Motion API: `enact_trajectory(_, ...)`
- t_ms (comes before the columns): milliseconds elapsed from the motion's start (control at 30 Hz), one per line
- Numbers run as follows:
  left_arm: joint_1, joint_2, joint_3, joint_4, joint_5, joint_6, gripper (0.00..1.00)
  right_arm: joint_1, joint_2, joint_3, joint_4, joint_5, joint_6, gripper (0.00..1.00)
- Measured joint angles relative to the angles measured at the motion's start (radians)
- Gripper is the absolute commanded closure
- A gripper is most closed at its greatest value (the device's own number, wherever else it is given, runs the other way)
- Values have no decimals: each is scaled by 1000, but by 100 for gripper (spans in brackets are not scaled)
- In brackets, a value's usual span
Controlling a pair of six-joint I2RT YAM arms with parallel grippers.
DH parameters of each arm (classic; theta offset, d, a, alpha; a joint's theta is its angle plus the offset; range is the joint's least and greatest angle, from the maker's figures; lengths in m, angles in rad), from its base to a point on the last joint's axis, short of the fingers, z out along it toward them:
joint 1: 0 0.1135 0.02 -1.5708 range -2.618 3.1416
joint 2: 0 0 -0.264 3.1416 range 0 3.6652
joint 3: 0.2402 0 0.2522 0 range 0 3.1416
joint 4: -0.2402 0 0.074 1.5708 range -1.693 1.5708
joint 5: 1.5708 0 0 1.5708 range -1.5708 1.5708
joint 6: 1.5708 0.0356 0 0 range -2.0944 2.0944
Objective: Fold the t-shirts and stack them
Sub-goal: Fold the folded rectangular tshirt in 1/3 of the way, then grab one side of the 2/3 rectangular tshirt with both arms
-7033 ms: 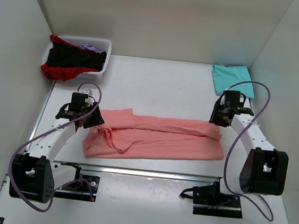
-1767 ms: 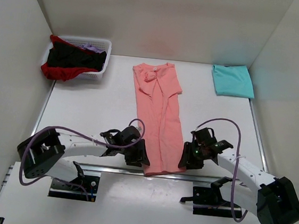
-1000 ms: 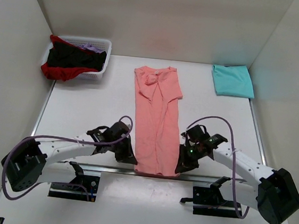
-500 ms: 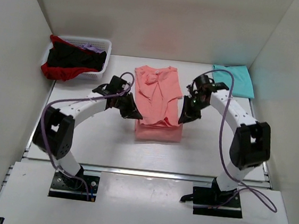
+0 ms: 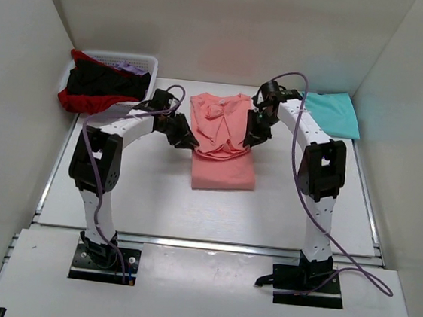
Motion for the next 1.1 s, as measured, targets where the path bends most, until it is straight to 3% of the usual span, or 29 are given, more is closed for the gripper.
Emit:
enact_trajectory(200,42,94,36,135,34,-65,42,-6,-19,2,120,111,42,52)
enact_trajectory(333,55,61,-1,229,58,-98,47,-22,-175,-225,251,152,75,49)
enact_trajectory(533,30,-134,-266,240,38,-93,44,-58,-476,-648,372,158,140,41)
enact_trajectory(700,-78,-336,-514,236,-64,-114,41,-54,-579,-945,495,106,217,39)
enact_trajectory(800,-139,-372,-583,266,-97,-140,43,-51,-578,-1065,563,53,270,39)
enact_trajectory(1100,-208,-325,-631,371,-222,-225,42,-56,-565,-1141,771,-94,401,42)
